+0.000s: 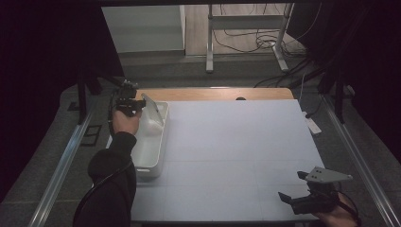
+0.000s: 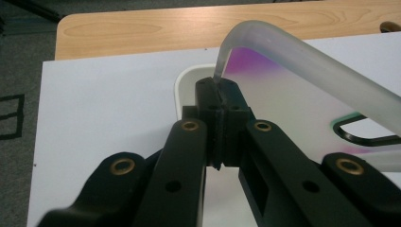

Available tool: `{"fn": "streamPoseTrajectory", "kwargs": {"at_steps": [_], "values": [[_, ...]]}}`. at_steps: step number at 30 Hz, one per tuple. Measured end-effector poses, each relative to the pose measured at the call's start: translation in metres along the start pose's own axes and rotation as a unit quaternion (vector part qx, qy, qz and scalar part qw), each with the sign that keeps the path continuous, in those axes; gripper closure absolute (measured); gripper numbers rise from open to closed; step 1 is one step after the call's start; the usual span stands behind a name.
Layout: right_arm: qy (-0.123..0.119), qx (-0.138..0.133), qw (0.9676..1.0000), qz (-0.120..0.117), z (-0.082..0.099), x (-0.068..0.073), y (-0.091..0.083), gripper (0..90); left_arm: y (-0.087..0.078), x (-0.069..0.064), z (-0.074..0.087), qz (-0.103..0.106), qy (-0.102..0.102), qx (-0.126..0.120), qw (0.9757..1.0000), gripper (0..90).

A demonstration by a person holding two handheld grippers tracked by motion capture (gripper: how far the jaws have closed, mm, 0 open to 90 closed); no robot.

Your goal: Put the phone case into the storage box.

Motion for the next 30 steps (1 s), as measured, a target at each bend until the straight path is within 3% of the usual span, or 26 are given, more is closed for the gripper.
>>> {"fn": "streamPoseTrajectory", "kwargs": {"at_steps": [22, 30], "values": [[-0.002, -0.002, 1.0, -0.002, 0.0, 0.0, 0.0, 0.4, 0.027, 0.01, 0.003, -0.033, -0.021, 0.015, 0.9991, 88.5], [-0.004, -0.003, 1.0, -0.002, 0.0, 0.0, -0.001, 0.4, 0.031, 0.012, 0.001, -0.03, -0.026, 0.005, 0.9992, 86.9]]}}
Point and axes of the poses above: each handheld gripper's, and its own axes: y roughly forward along the jaws, z roughly out of its underside, x roughly to its left, the point moved 7 cm from there along y, roughly forward along the jaws, and after that the axes turned 12 degrees about z, right-handed, at the moved point
